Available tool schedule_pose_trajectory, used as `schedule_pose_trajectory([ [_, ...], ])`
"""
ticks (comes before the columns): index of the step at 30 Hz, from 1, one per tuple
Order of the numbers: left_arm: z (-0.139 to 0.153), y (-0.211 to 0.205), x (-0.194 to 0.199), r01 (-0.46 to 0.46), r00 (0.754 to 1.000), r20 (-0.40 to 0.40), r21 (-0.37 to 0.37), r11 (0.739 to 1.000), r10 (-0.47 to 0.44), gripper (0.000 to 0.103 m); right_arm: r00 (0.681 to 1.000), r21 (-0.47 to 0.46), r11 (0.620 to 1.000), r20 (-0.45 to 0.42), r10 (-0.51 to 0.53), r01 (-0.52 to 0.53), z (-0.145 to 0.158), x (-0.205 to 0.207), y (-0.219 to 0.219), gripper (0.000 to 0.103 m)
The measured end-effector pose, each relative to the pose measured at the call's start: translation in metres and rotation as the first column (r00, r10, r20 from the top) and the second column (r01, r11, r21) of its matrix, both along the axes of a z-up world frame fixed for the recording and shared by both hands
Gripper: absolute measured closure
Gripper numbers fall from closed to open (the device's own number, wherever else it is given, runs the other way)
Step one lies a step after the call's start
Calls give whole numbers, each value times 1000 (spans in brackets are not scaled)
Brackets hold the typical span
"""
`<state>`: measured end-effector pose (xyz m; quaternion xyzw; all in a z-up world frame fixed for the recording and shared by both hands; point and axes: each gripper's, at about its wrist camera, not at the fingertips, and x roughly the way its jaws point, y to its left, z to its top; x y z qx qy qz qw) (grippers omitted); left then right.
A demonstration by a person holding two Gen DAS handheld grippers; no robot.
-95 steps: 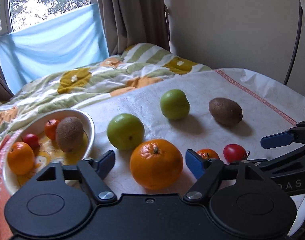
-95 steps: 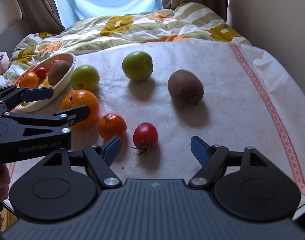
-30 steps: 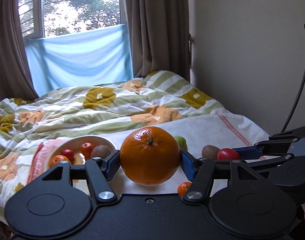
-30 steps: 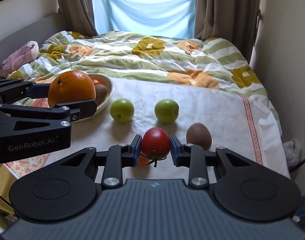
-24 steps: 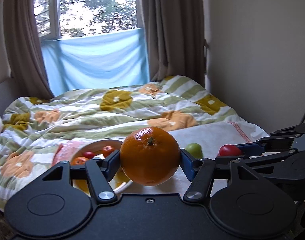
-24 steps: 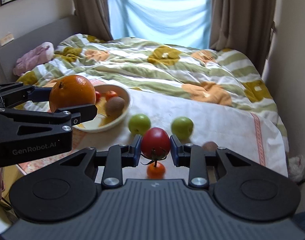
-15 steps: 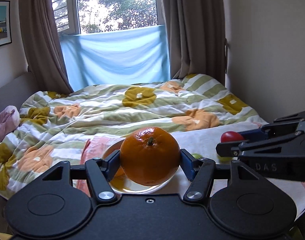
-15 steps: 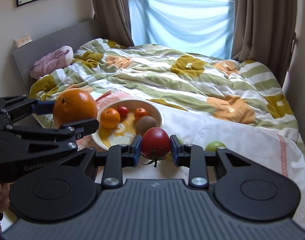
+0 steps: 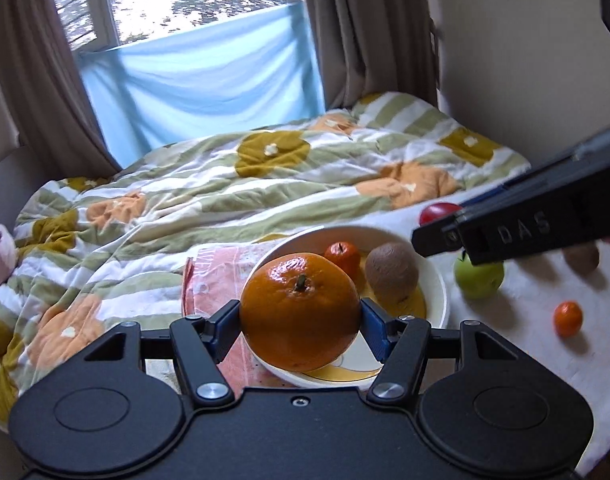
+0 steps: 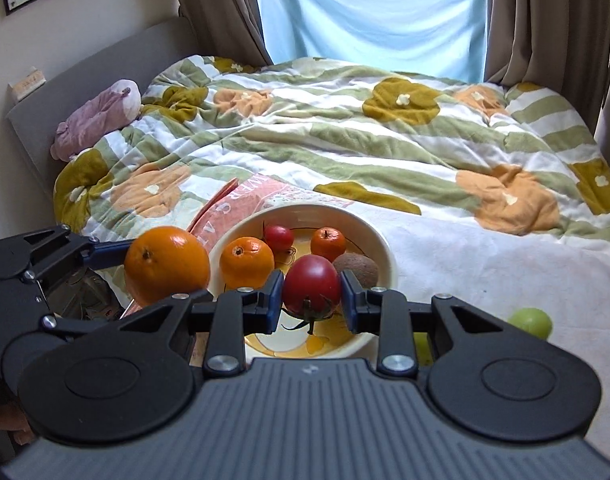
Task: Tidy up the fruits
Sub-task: 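Carry the orange and tomato into the white bowl and open both tools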
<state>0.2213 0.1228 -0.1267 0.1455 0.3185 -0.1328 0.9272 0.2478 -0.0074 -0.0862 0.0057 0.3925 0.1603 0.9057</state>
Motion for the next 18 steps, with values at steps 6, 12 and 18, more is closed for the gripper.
schedule_pose_trajectory([
  [6,-31,-2,21,119,991,-63,31,992,-117,36,999,-8,999,-40,-32,32,-22,28,9,58],
  [12,-52,1,31,141,981,-134,11,990,-138,36,996,-19,998,-59,-67,66,-36,40,11,58],
  [18,-50,3,34,148,981,-123,-26,989,-150,4,994,-31,995,-62,-93,91,-41,40,12,58],
])
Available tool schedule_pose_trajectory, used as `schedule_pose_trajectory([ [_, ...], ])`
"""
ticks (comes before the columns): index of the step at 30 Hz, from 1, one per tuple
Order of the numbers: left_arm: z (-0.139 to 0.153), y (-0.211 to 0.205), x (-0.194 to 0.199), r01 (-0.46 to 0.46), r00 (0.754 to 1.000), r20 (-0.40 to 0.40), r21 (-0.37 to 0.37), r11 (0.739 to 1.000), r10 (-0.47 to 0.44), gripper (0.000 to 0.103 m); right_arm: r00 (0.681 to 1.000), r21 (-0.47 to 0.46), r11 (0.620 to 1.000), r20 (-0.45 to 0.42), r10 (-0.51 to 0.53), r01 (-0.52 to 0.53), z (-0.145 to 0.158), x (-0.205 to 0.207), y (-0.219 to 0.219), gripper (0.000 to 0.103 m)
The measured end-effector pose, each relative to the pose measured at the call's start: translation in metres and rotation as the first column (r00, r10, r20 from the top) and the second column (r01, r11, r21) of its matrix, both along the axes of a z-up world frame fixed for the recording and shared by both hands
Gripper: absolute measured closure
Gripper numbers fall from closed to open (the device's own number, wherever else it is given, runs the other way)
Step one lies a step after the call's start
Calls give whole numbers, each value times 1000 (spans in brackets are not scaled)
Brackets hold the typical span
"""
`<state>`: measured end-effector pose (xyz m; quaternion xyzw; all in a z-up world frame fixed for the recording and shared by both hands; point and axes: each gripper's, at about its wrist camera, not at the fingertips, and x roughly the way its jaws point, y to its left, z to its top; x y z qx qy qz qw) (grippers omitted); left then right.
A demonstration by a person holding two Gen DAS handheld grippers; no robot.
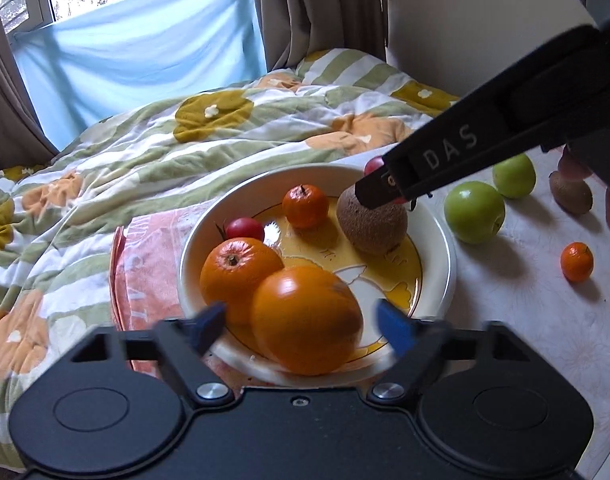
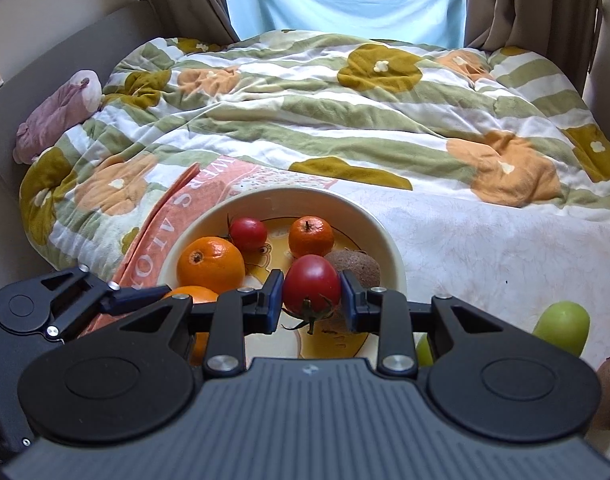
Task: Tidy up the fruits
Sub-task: 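Carry the orange and tomato into the white bowl and open both tools, then move both tools back toward the tangerine and kiwi on the cloth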
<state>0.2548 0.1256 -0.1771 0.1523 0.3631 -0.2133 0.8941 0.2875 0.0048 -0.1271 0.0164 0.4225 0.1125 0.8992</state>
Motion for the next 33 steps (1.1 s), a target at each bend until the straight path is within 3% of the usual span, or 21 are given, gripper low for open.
schedule_pose_trajectory([
  [10,13,-3,-9,-32,999,38,15,999,31,4,1000,-20,1000,0,14,-14,4,-1,-8,58],
  [19,23,-4,-11,-83,995,59,-1,997,83,4,997,-36,998,41,60,-59,9,22,-7,58],
  [26,28,0,-8,-123,990,59,-26,992,125,4,996,-57,996,46,73,-70,-7,56,-6,58],
  [33,28,1,-6,-139,988,61,-25,990,140,4,998,-19,998,25,64,-64,-23,68,-8,57],
])
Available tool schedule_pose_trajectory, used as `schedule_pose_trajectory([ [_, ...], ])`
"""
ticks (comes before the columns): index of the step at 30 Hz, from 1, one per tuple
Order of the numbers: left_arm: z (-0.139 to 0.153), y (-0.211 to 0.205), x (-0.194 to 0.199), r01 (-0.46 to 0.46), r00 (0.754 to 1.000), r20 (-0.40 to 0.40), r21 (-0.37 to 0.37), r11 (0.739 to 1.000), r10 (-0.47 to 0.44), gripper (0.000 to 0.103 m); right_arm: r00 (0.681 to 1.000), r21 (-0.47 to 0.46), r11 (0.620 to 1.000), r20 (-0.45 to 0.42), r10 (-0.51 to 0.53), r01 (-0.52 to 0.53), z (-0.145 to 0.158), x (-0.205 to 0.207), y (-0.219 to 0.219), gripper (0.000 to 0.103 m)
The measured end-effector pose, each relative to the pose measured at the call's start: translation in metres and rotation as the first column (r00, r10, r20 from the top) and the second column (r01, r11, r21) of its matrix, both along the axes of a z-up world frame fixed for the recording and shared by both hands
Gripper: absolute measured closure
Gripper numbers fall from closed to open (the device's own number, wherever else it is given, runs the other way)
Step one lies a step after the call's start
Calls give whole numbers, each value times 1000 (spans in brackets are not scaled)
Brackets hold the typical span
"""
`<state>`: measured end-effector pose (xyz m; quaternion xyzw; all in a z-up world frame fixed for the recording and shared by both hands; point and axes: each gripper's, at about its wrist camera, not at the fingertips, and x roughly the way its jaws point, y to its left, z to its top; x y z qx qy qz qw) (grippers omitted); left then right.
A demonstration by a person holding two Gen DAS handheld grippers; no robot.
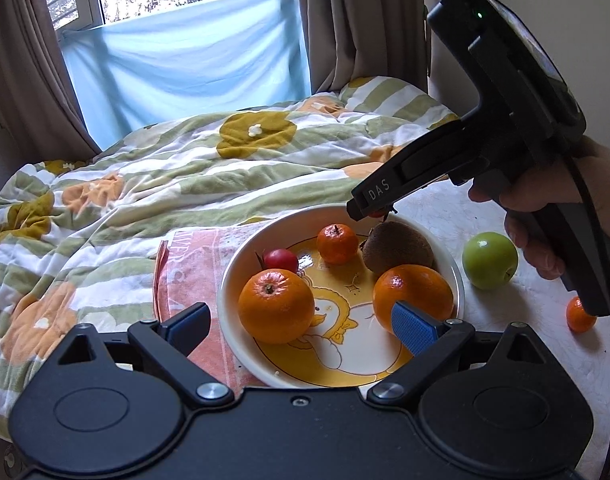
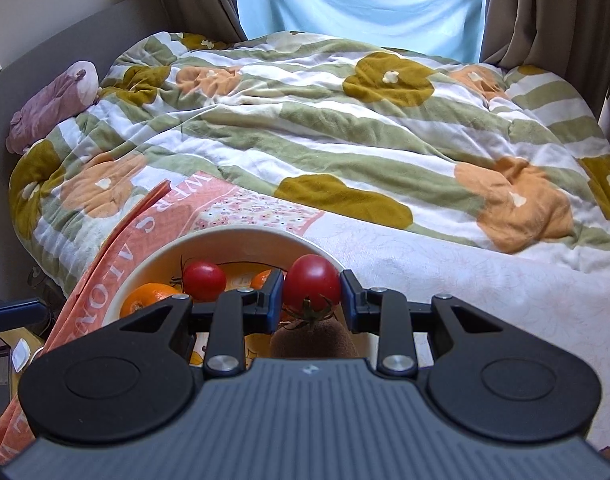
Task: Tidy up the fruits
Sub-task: 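Move both tools back toward the tangerine and kiwi on the cloth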
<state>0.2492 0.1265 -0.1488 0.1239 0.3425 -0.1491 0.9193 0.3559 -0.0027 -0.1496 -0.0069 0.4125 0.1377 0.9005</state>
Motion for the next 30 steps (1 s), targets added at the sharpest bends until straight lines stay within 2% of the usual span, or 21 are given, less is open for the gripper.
schedule_pose_trajectory([
  [1,0,0,0,-2,1000,0,1,1000,2,4,1000,10,1000,3,0,0,-1,0,-1,53],
  [2,0,0,0,-3,1000,1,2,1000,3,4,1000,17,1000,6,-3,3,0,0,-2,37],
  [3,0,0,0,-4,1000,1,3,1000,4,4,1000,19,1000,7,-5,5,0,0,-3,15],
  [5,0,-1,0,-4,1000,1,3,1000,4,4,1000,37,999,10,-1,1,2,-3,-5,0],
  [16,10,2,-8,-8,1000,13,0,1000,8,4,998,52,999,58,8,-11,23,-29,-11,0],
  [25,41,3,-26,-10,997,76,-14,1000,11,4,994,42,999,112,-3,-1,70,-63,-16,0],
  [30,62,2,-40,-4,996,92,-33,999,7,4,992,27,998,115,-60,57,99,-87,-28,0],
])
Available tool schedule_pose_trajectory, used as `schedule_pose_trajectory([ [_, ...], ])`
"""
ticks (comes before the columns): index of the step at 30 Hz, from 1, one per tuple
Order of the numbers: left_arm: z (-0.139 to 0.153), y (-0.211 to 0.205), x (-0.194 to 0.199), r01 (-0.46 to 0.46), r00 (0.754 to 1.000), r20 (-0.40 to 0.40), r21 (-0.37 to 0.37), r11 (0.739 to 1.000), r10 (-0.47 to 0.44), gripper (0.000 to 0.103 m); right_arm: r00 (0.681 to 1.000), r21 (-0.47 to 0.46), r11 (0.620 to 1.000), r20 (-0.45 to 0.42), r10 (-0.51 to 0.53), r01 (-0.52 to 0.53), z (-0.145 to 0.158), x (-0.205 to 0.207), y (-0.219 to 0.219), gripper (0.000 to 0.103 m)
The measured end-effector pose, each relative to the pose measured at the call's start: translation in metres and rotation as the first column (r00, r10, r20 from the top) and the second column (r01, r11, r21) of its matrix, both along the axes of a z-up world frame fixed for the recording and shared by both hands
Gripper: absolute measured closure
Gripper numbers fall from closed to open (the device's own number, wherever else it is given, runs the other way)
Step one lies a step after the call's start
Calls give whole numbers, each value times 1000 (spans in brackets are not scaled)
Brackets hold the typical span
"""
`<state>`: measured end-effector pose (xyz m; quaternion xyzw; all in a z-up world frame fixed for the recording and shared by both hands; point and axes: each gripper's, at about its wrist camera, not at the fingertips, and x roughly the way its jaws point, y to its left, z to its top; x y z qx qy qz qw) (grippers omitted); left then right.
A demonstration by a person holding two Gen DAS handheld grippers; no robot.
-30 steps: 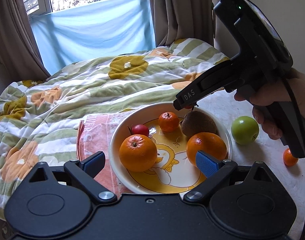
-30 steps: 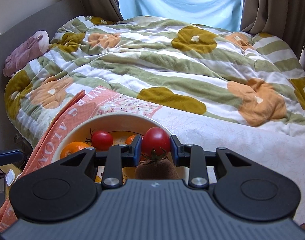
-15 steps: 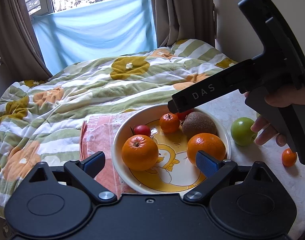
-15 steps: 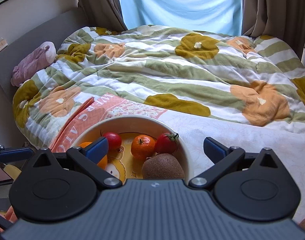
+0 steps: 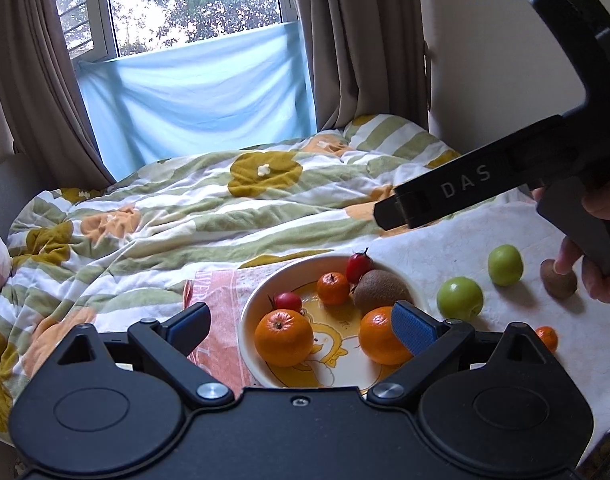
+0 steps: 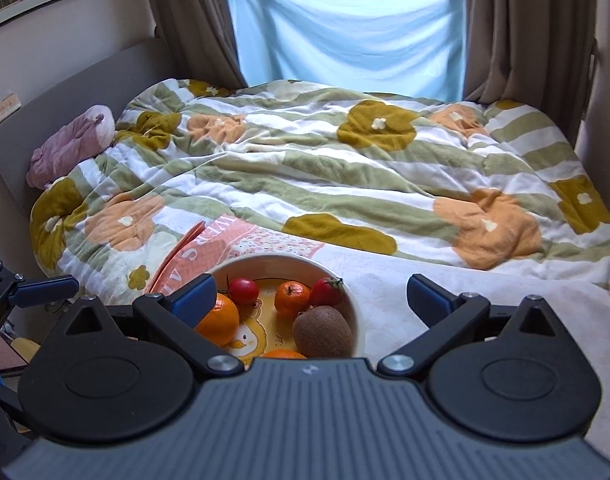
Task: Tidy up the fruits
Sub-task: 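Move both tools back toward the tangerine and kiwi on the cloth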
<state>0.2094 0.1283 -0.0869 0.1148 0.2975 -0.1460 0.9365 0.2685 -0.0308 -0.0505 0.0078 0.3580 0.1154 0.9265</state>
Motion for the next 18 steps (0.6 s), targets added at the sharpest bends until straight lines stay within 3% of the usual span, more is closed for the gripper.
schedule_pose_trajectory([
  [10,29,-20,-22,34,999,22,-70,997,-33,4,987,4,989,52,-151,151,46,-58,-54,0],
  [18,38,-71,-51,85,996,30,-102,991,-83,4,970,24,975,93,-223,222,57,-99,-127,0],
])
